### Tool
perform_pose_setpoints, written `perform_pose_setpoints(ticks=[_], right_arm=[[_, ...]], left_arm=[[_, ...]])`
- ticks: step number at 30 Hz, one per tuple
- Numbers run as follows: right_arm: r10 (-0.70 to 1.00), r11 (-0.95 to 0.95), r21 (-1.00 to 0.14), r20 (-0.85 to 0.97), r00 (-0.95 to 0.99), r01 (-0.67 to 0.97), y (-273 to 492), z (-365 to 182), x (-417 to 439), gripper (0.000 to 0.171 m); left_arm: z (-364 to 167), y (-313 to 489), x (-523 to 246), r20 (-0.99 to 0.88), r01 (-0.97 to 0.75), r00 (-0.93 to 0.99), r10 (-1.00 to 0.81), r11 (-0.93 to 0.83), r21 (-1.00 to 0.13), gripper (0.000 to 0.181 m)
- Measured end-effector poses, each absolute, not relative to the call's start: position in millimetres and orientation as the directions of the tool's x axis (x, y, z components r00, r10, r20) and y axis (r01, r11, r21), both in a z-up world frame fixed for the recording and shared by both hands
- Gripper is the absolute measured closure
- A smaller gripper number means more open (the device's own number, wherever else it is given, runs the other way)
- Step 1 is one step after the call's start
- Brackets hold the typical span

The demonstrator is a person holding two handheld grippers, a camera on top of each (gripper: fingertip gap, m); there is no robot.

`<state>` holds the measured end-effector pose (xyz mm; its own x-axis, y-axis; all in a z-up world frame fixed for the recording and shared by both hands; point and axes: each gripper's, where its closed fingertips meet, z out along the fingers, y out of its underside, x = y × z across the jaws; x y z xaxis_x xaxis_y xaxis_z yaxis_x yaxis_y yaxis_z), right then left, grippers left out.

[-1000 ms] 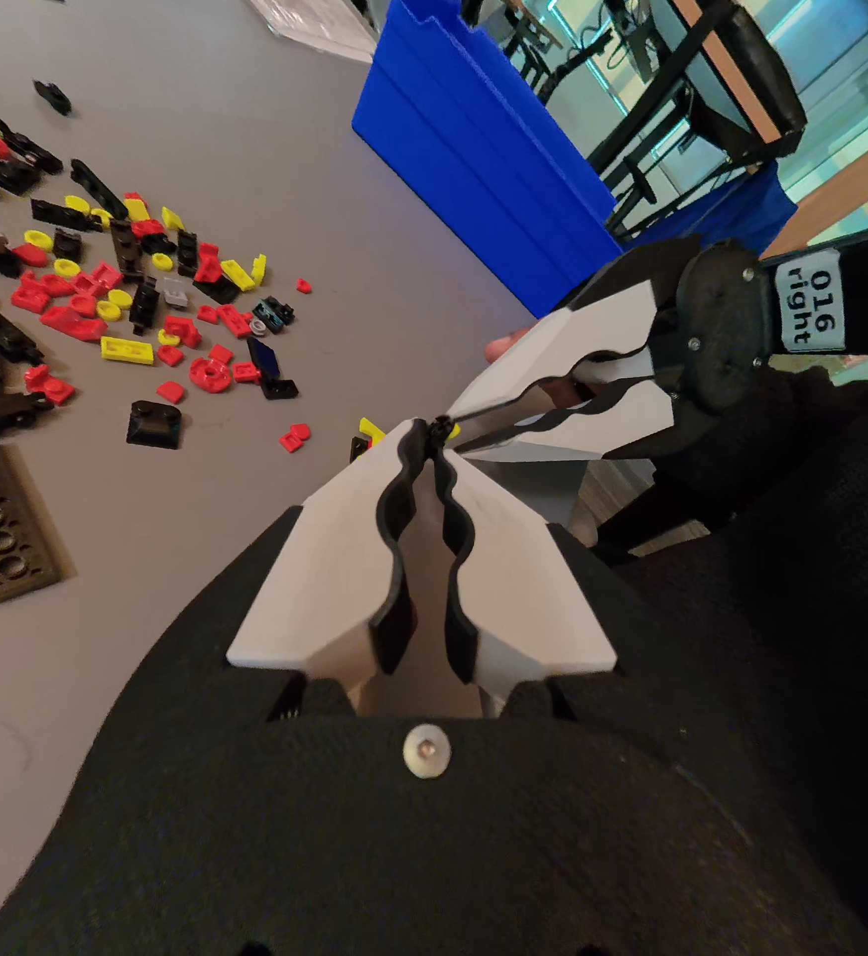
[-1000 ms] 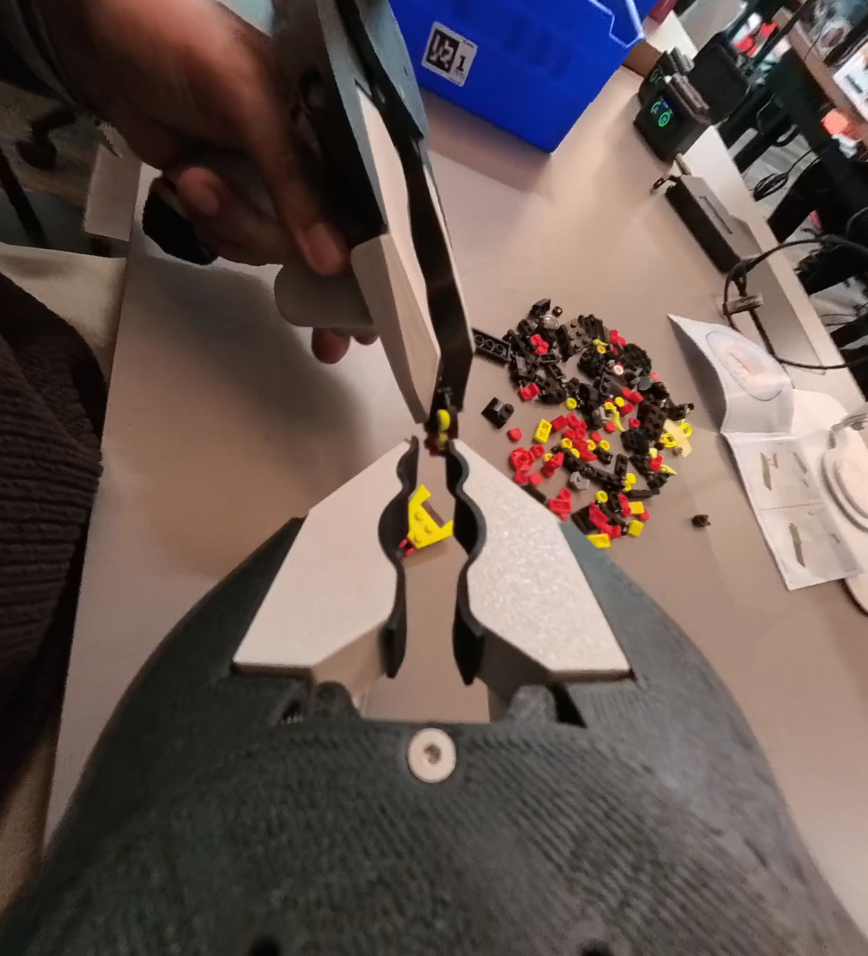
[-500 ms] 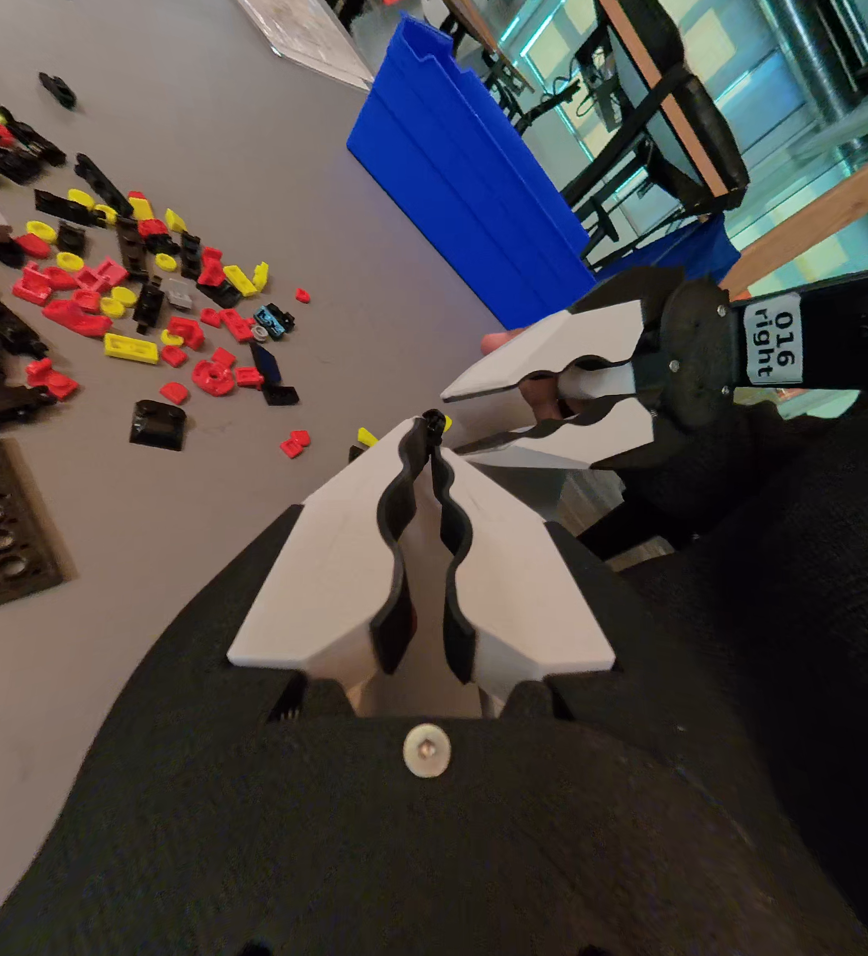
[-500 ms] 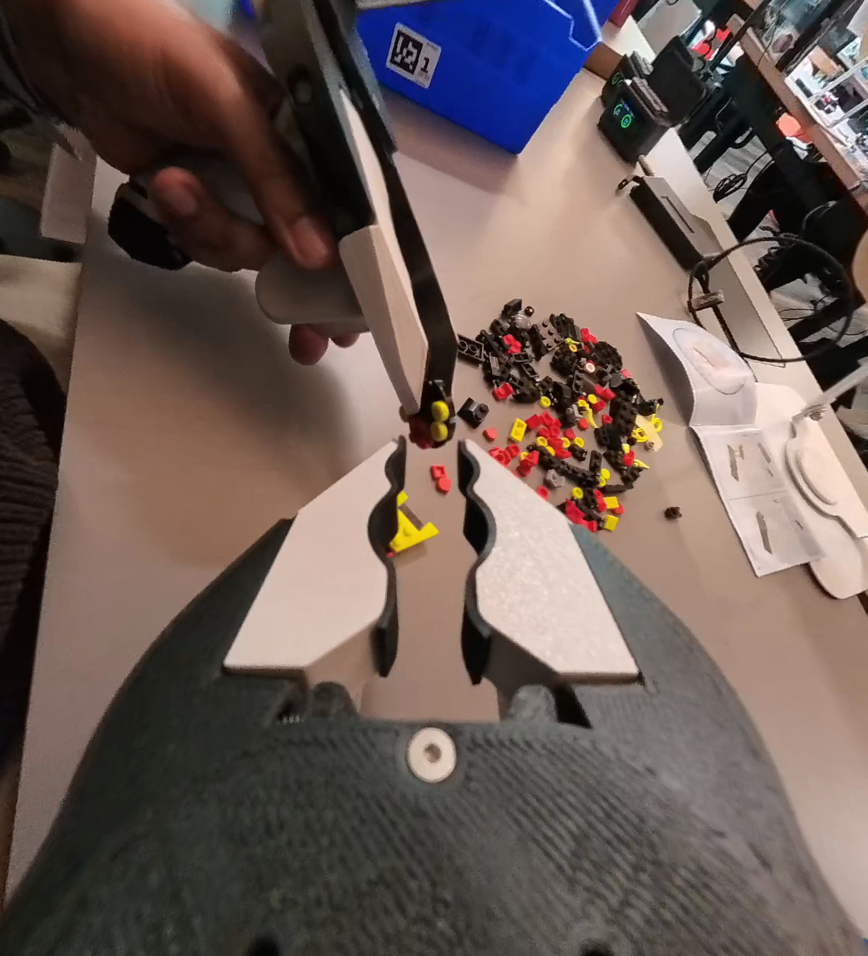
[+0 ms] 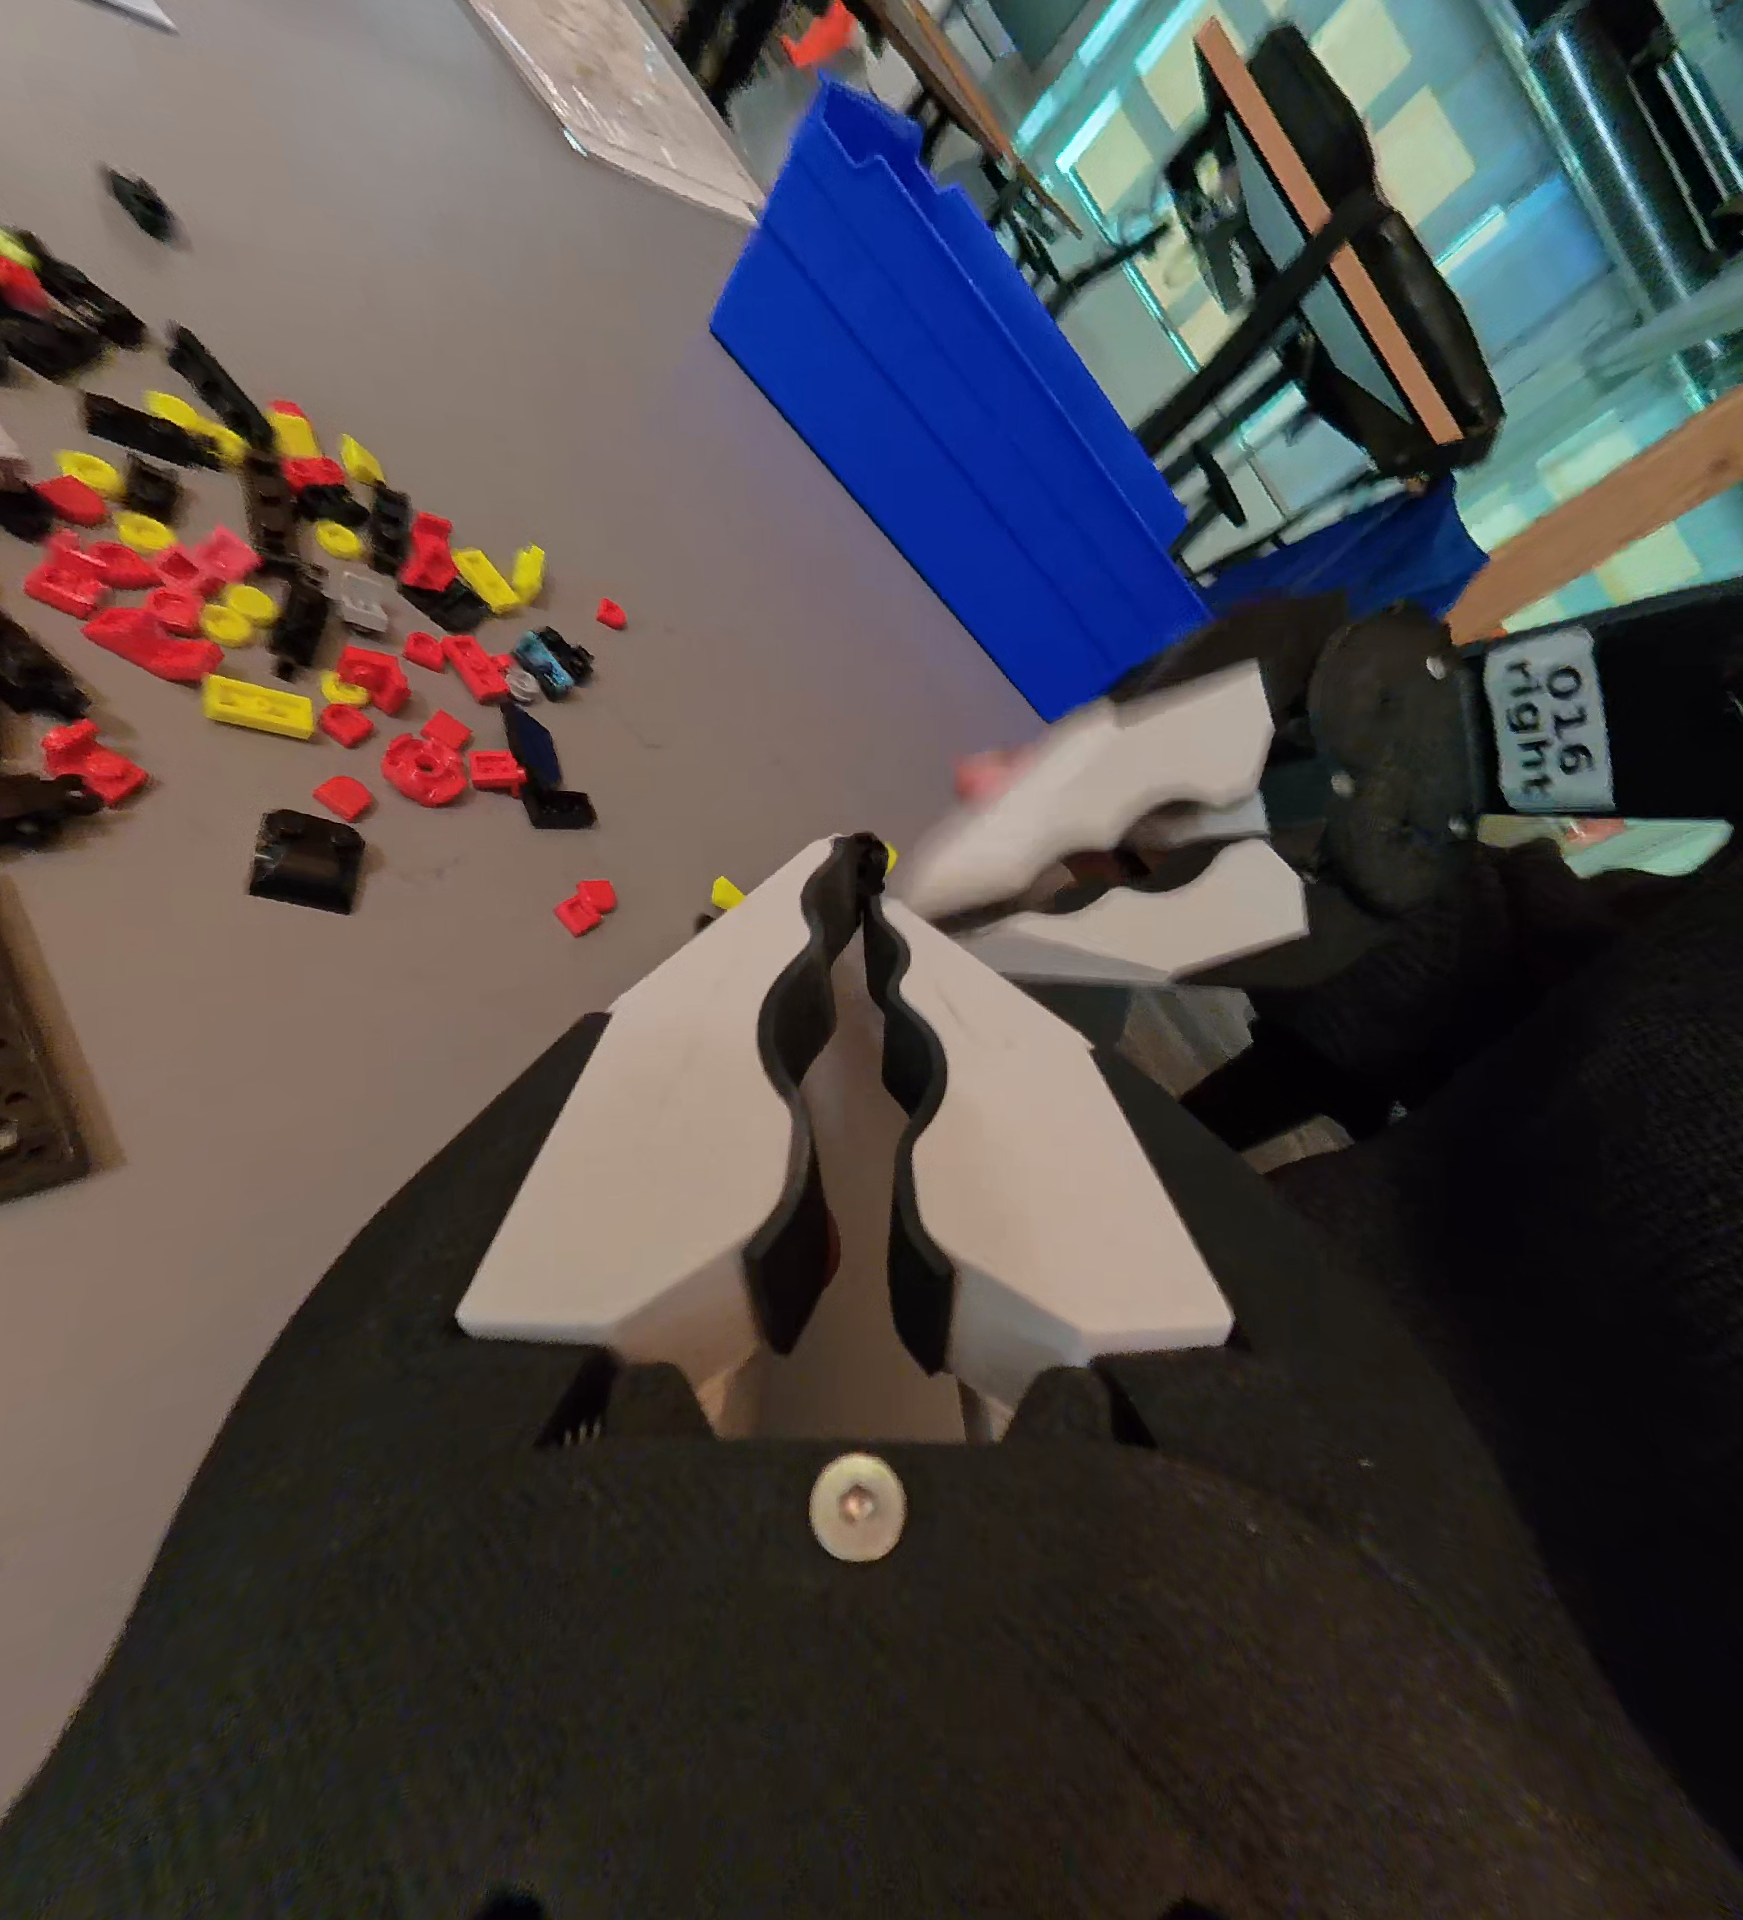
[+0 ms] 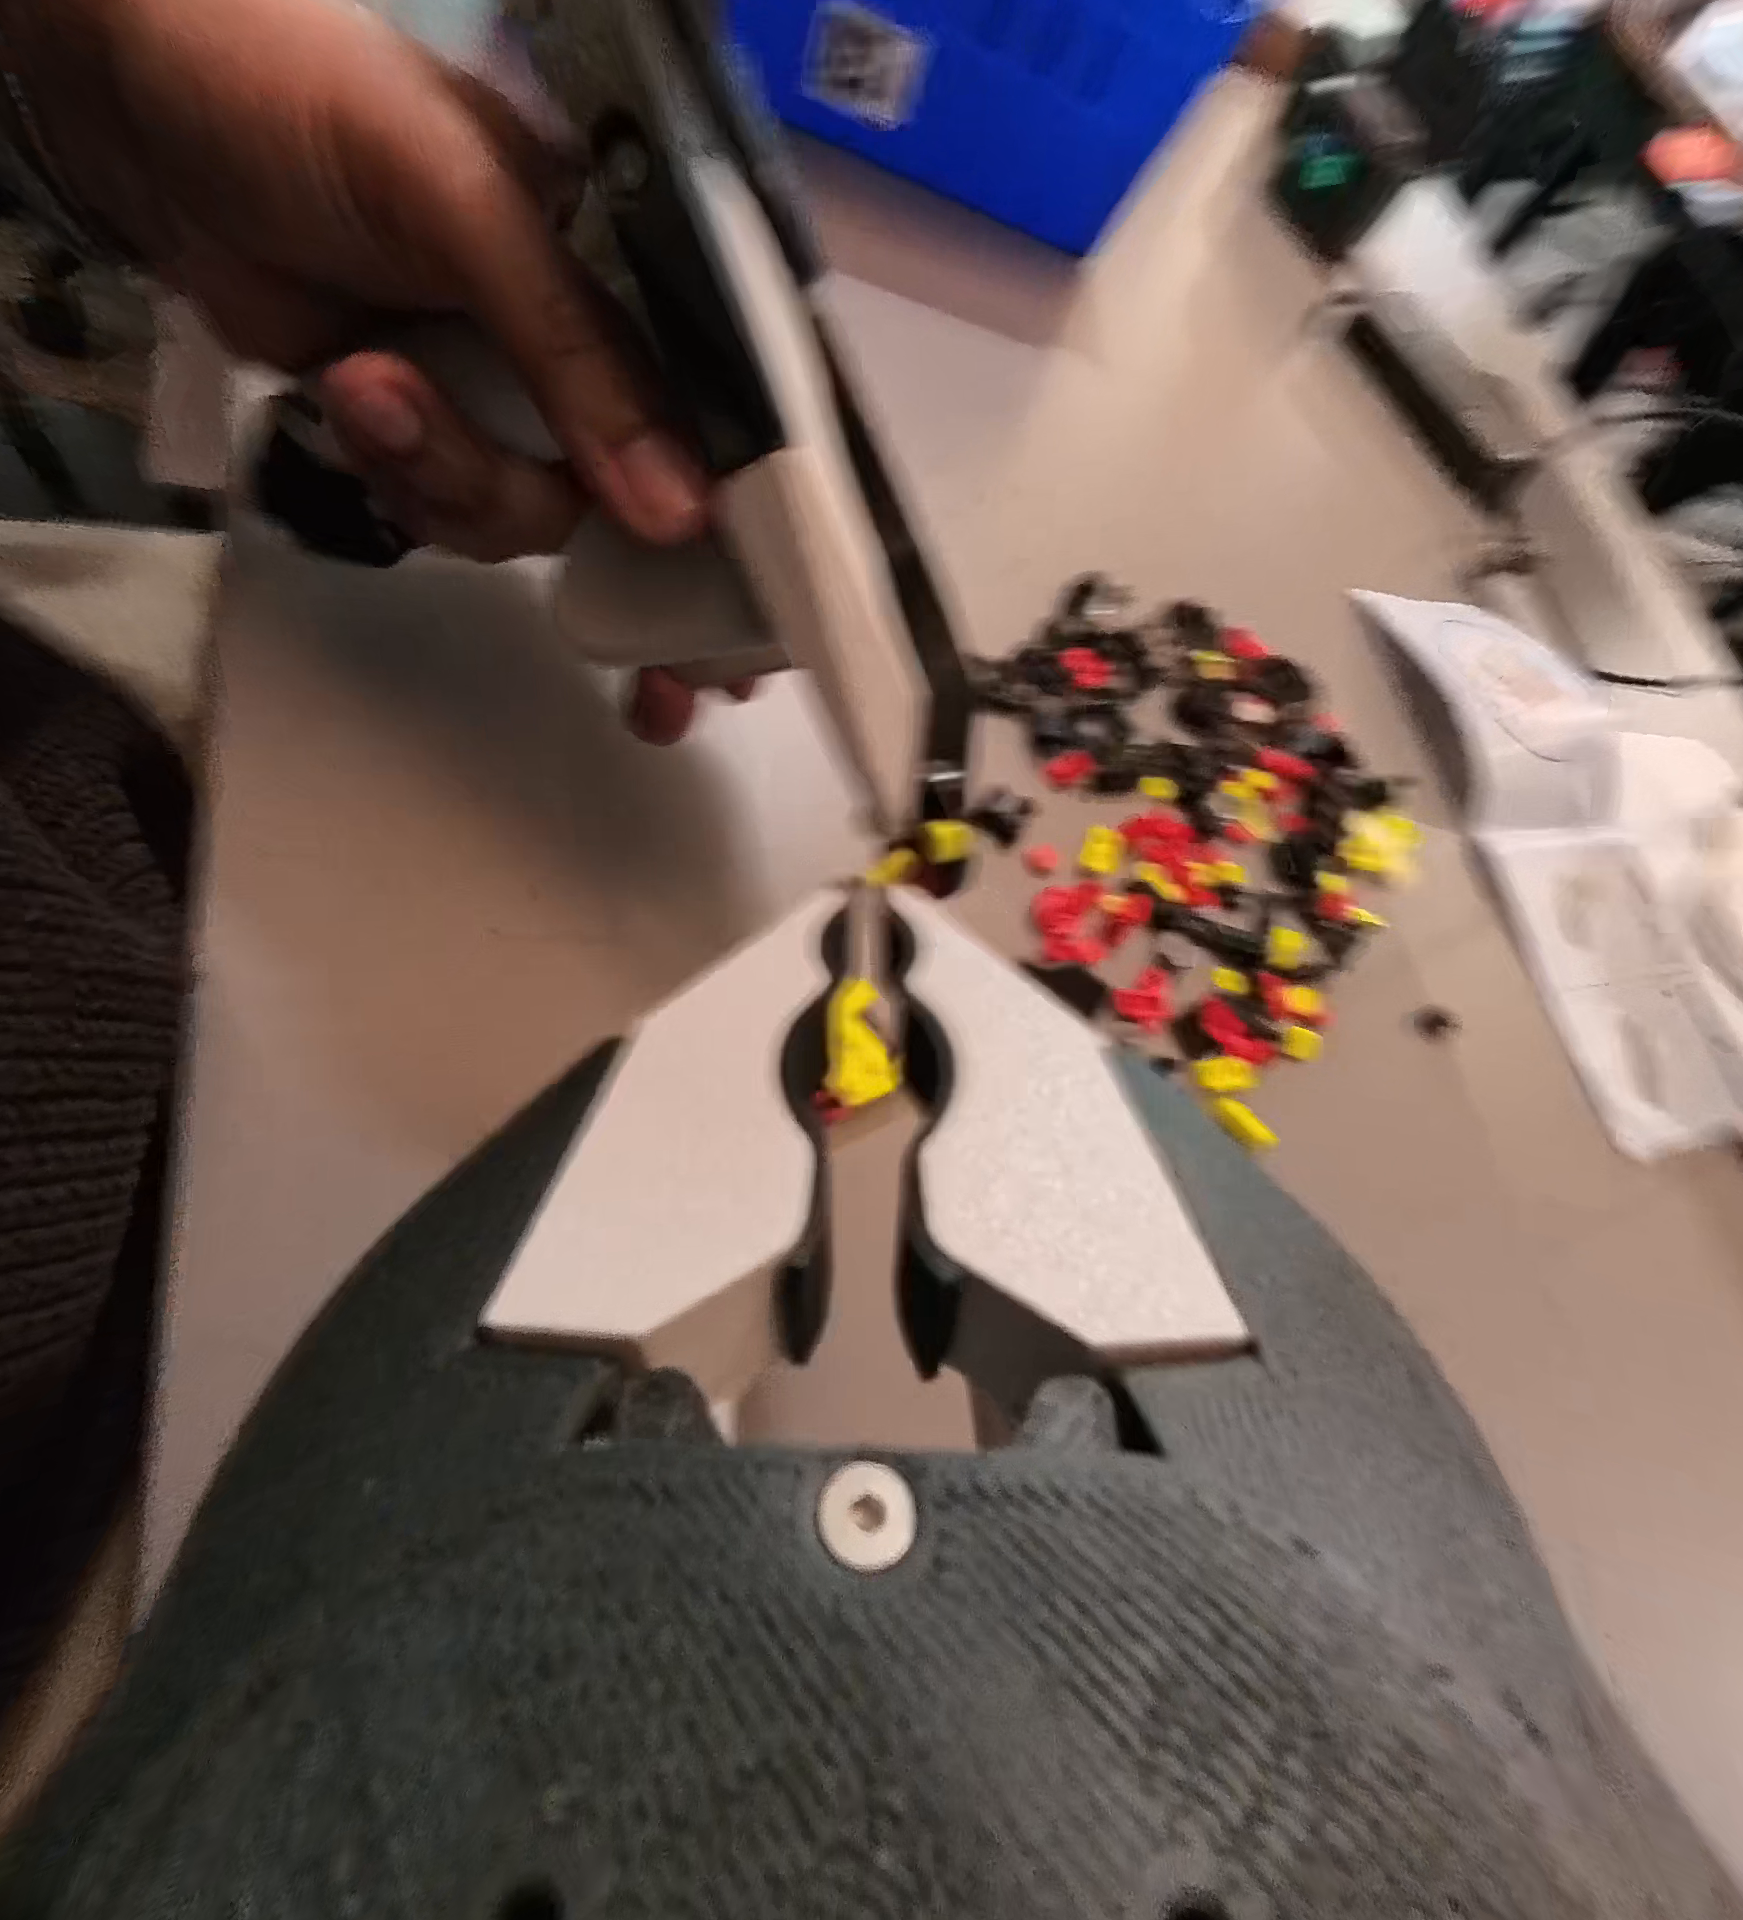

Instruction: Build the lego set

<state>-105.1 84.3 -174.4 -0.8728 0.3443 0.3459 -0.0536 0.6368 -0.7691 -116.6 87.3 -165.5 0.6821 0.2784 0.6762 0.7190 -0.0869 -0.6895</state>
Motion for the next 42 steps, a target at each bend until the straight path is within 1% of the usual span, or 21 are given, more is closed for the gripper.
perform_pose_setpoints(ticks=[2,3,4,5,7,9,12,16,21,26,29,32,37,41,42], right_arm=[[0.294,0.619,-0.784,0.282,-0.913,-0.043,75,-178,-90,0.171],[0.316,0.661,-0.748,0.356,-0.879,-0.065,79,-178,-99,0.171],[0.331,0.702,-0.705,0.452,-0.828,-0.104,87,-175,-110,0.168],[0.337,0.715,-0.690,0.486,-0.806,-0.117,92,-173,-116,0.168],[0.367,0.691,-0.721,0.416,-0.832,-0.056,96,-178,-117,0.165],[0.386,0.680,-0.733,0.383,-0.839,-0.022,99,-181,-119,0.164],[0.405,0.660,-0.751,0.368,-0.837,-0.011,99,-180,-123,0.164],[0.420,0.609,-0.793,0.302,-0.856,0.019,96,-180,-123,0.155],[0.414,0.510,-0.860,0.251,-0.875,-0.005,91,-162,-117,0.154],[0.394,0.542,-0.839,0.302,-0.868,-0.046,87,-163,-114,0.154],[0.386,0.576,-0.815,0.340,-0.857,-0.063,87,-167,-115,0.155],[0.392,0.560,-0.827,0.317,-0.864,-0.049,87,-166,-115,0.155],[0.401,0.525,-0.850,0.296,-0.867,-0.046,85,-160,-114,0.155],[0.383,0.564,-0.823,0.335,-0.861,-0.069,82,-163,-111,0.160],[0.380,0.578,-0.813,0.351,-0.856,-0.077,82,-164,-111,0.158]], left_arm=[[-164,82,-128,0.660,0.708,0.681,0.317,-0.055,-0.704,0.181],[-167,79,-130,0.649,0.705,0.686,0.331,-0.079,-0.705,0.181],[-171,76,-132,0.637,0.700,0.688,0.348,-0.086,-0.709,0.181],[-173,75,-132,0.644,0.707,0.681,0.349,-0.086,-0.702,0.181],[-174,75,-131,0.666,0.725,0.664,0.341,-0.077,-0.684,0.181],[-173,74,-135,0.648,0.710,0.677,0.350,-0.079,-0.700,0.181],[-173,72,-135,0.674,0.730,0.659,0.333,-0.068,-0.680,0.181],[-168,77,-128,0.746,0.778,0.615,0.254,-0.045,-0.626,0.181],[-168,83,-119,0.766,0.791,0.608,0.210,-0.070,-0.608,0.181],[-167,87,-114,0.770,0.792,0.608,0.192,-0.083,-0.604,0.181],[-165,88,-112,0.815,0.829,0.558,0.154,-0.060,-0.556,0.181],[-165,86,-115,0.843,0.853,0.519,0.143,-0.038,-0.520,0.181],[-167,88,-111,0.793,0.811,0.584,0.172,-0.082,-0.579,0.181],[-167,90,-111,0.766,0.790,0.610,0.203,-0.085,-0.607,0.181],[-167,89,-112,0.765,0.791,0.609,0.210,-0.081,-0.607,0.181]])
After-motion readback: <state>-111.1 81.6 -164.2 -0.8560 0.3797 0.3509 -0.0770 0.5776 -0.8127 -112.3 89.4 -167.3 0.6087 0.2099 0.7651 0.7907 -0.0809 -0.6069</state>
